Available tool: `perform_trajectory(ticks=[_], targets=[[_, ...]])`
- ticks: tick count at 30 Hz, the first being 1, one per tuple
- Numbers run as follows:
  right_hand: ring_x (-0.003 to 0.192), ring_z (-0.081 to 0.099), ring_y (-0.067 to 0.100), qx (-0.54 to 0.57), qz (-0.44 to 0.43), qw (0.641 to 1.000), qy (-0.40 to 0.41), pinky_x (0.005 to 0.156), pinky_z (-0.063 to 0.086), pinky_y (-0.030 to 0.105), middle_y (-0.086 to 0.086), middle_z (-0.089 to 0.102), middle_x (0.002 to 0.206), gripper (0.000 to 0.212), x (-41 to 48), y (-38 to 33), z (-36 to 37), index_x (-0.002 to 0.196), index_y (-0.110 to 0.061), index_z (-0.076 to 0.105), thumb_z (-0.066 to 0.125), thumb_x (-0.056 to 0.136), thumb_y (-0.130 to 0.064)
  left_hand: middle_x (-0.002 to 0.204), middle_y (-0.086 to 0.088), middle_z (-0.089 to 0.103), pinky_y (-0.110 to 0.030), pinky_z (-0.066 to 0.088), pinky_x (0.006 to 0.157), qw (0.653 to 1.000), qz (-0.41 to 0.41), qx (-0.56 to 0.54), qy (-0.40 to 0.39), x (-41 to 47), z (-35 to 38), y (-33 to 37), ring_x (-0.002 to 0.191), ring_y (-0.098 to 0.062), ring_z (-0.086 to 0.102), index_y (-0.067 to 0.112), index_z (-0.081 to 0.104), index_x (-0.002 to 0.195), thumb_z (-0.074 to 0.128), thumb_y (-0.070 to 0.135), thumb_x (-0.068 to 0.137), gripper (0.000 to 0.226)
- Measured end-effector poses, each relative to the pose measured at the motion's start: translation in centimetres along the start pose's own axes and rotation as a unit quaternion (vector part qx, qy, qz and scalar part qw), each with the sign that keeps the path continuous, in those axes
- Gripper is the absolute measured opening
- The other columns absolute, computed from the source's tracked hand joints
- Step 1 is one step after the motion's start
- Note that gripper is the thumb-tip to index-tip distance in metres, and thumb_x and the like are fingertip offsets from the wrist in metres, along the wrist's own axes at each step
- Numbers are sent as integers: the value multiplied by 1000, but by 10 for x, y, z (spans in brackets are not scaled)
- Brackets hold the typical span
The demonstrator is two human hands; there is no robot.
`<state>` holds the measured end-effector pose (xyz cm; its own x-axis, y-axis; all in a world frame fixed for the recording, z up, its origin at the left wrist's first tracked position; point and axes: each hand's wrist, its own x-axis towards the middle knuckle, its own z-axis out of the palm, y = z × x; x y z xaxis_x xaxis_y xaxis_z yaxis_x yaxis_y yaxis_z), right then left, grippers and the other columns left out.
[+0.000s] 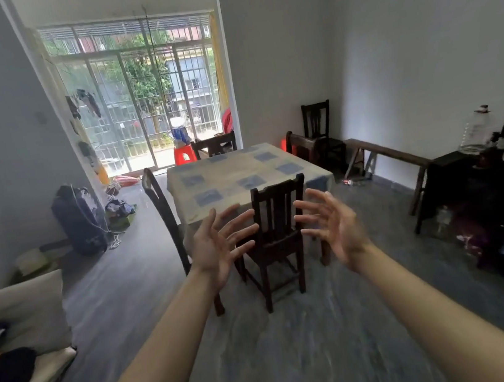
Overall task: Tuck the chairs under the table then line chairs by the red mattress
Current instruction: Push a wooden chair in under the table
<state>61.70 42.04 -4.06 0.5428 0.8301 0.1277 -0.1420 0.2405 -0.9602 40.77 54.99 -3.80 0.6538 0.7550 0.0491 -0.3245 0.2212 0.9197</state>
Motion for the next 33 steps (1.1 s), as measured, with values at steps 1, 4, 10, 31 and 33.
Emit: perform_trajectory(ticks=[1,4,10,31,33], targets=[[114,69,29,-5,3,1000,5,91,54,45,7,71,129,50,24,7,-5,143,-19,54,34,106,-45,131,-9,72,-48,49,94,1000,-1,1,-1,26,-4,-7,116,-30,70,17,61,137,35,57,102,59],[113,70,29,-25,11,999,21,93,55,47,8,71,129,50,96,30,-19,143,-18,54,34,106,-45,131,-8,72,-47,50,92,1000,-4,-2,-5,107,-17,-29,118,-31,69,20,64,134,35,57,102,56],[110,71,30,-52,45,995,72,90,55,46,6,74,124,46,237,62,-46,136,-20,59,35,106,-45,127,-4,74,-43,51,87,999,-45,12,-3,271,-33,-65,111,-27,73,23,66,128,35,55,103,51],[103,66,22,-173,119,976,59,85,53,33,16,69,127,26,705,253,-228,122,-13,66,47,105,-20,96,0,78,-30,46,78,942,-28,143,304,644,-61,-229,87,-2,71,13,71,112,53,12,100,21],[117,63,21,-204,108,972,45,96,50,24,12,69,128,29,732,263,-239,126,-10,67,51,103,-17,95,3,77,-27,48,84,928,-19,185,322,665,-64,-240,90,-2,68,13,73,108,59,7,98,18]])
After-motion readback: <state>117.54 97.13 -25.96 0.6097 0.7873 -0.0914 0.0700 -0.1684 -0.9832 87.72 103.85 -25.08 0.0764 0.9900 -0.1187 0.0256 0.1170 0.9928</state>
